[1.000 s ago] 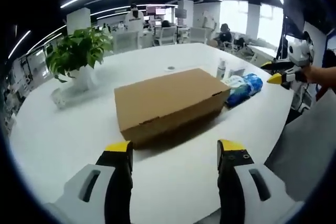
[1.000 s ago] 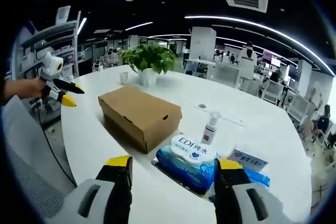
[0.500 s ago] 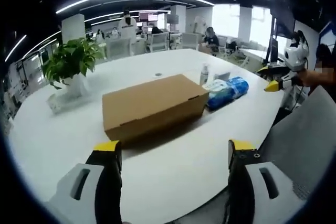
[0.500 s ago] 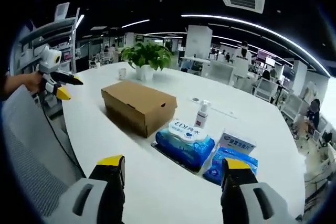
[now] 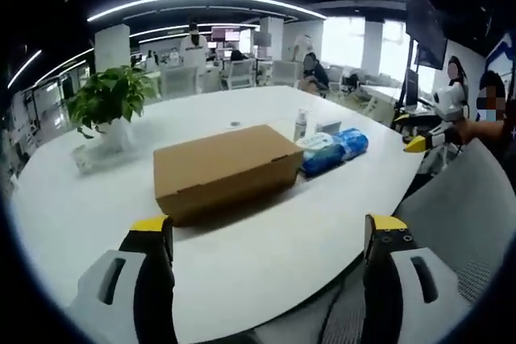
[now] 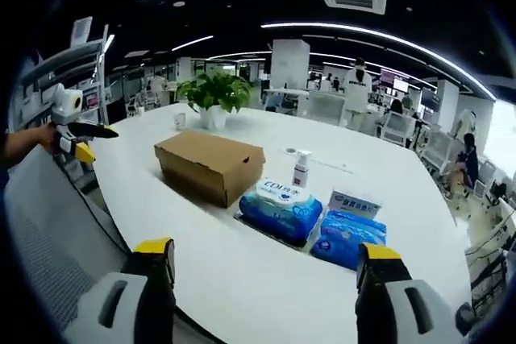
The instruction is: Operate the shoe box by opening the lid, removing the specified soft item, and placing it in the target area until the item is outside and the box remains undamaged.
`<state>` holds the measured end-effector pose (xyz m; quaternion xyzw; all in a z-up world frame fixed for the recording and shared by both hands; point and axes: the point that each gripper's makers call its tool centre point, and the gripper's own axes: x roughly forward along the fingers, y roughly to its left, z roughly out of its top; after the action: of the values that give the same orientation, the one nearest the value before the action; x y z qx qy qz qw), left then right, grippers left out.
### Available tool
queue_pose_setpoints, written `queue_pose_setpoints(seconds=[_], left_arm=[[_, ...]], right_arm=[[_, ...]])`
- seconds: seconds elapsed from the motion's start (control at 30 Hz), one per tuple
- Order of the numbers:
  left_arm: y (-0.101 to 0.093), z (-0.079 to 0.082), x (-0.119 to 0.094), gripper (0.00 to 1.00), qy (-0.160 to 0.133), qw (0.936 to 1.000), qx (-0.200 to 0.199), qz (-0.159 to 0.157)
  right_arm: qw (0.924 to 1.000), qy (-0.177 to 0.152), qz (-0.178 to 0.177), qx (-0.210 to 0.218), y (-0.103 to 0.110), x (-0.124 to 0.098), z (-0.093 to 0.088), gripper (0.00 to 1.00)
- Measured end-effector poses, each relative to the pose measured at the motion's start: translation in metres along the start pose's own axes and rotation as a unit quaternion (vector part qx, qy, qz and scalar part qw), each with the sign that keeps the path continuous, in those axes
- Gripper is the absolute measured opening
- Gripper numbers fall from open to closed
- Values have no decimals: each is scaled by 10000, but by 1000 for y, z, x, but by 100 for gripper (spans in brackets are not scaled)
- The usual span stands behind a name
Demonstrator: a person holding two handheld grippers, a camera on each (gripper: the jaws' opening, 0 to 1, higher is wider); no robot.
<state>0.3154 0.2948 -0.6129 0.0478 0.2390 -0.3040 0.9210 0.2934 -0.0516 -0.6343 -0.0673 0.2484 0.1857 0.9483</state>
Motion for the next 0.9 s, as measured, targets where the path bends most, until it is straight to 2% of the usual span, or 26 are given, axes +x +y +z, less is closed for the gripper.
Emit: queue_pose_setpoints(seconds=[0.2,0.37,0.63,0.67,0.9], left_arm=[[-6,0,-9,99,-20,10000,-83,39],[-10,2,-15,99,-112,9998,-126,119],[-9,-1,-14,99,-79,9996,65,251],[-10,-4,-13,99,-12,9997,98,232],[-11,-5,-13,99,-37,9998,17,209]], right_arm=[[9997,-46,18,241,8,-8,-1,98],[9997,-99,-16,239,8,-12,3,99],[10000,-72,-48,-4,13,-16,1,99],[9998,12,-61,-169,15,-15,-2,99],[9996,-4,-75,-268,15,-16,-2,99]])
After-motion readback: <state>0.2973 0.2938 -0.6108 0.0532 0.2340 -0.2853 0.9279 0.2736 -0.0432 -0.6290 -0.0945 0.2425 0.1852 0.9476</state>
